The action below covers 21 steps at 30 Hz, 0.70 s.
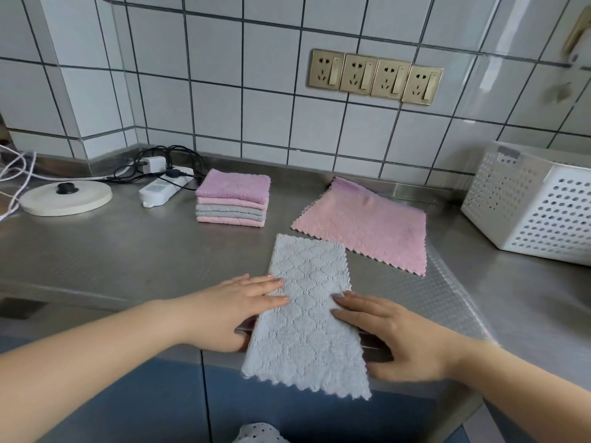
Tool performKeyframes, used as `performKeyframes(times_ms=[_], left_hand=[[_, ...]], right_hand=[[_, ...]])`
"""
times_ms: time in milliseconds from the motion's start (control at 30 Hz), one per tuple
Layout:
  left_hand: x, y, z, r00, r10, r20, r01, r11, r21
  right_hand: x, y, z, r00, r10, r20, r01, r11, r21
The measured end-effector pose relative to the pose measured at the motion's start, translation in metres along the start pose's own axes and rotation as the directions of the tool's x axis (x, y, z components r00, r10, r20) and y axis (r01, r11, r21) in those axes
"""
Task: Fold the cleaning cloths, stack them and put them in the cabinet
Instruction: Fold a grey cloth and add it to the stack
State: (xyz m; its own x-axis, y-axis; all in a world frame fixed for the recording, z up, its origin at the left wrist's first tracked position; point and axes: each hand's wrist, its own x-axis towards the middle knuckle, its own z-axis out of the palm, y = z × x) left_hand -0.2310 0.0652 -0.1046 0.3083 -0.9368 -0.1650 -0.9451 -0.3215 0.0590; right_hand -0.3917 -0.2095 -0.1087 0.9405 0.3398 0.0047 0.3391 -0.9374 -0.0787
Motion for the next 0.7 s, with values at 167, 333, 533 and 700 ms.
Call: performKeyframes(times_ms=[167, 333, 533, 700], left_hand=[[0.004, 0.007, 0.010, 0.991, 0.023, -0.132, -0.022, 1.000, 0.014], [0.011, 0.001, 0.002, 0.932, -0.114, -0.343, 0.003, 0.951, -0.308], [0.048, -0.003, -0.010, 0.775, -0.474, -0.418, 0.028, 0.687, -0.726], [0.068, -0.005, -0.012, 0.751, -0.543, -0.376, 0.061, 0.624, -0.779]], right_hand=[[0.008, -0.009, 0.012, 0.960, -0.050, -0.276, 0.047, 0.999, -0.017], [0.024, -0.019, -0.005, 0.888, 0.400, -0.228, -0.271, 0.854, 0.444], [0.064, -0.003, -0.027, 0.731, 0.682, 0.008, -0.494, 0.521, 0.696], [0.086, 0.012, -0.032, 0.649, 0.758, 0.072, -0.623, 0.474, 0.622]])
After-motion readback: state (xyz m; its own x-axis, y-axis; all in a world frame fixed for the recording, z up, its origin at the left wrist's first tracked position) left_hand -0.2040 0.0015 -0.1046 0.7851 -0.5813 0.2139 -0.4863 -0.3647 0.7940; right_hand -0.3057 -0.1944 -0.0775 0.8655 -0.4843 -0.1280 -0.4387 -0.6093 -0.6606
